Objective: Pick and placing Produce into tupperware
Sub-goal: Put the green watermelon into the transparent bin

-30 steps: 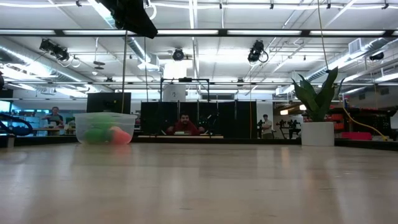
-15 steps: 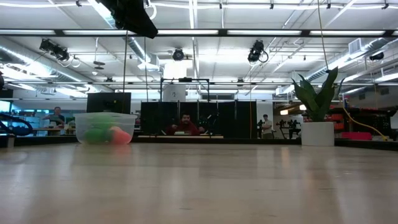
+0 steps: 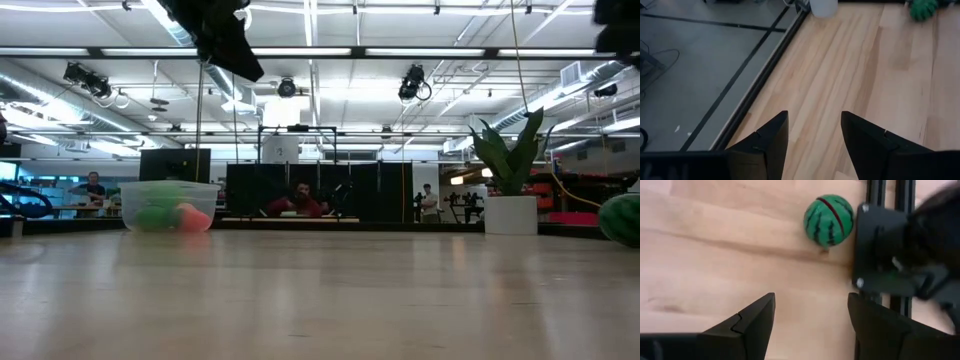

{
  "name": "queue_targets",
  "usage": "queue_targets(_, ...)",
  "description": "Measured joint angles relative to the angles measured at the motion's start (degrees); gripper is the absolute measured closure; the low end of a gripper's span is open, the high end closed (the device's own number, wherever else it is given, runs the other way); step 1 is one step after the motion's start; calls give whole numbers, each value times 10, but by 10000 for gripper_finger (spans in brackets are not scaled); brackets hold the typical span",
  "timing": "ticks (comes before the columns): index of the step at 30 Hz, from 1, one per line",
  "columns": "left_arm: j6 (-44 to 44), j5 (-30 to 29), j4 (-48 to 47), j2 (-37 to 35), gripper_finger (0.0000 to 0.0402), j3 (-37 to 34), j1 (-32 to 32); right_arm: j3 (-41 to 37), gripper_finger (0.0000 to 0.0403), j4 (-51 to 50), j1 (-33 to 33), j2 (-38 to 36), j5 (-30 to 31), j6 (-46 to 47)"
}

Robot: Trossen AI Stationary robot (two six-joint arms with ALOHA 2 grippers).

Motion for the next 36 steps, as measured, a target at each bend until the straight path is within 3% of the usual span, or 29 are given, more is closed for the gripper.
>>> queue_targets(10, 1, 0, 26, 6, 215, 0, 0, -95, 145, 67, -213, -109, 10, -311)
queue_targets(18, 1, 0, 26, 5, 213, 0, 0, -100, 145, 69, -356, -137, 26, -471)
queue_targets(24, 1, 0, 26, 5, 212, 0, 0, -101, 145, 86, -431, -131, 57, -544)
queue_targets(36, 1, 0, 26, 5, 212, 0, 0, -102, 145, 98, -553, -128, 116, -577)
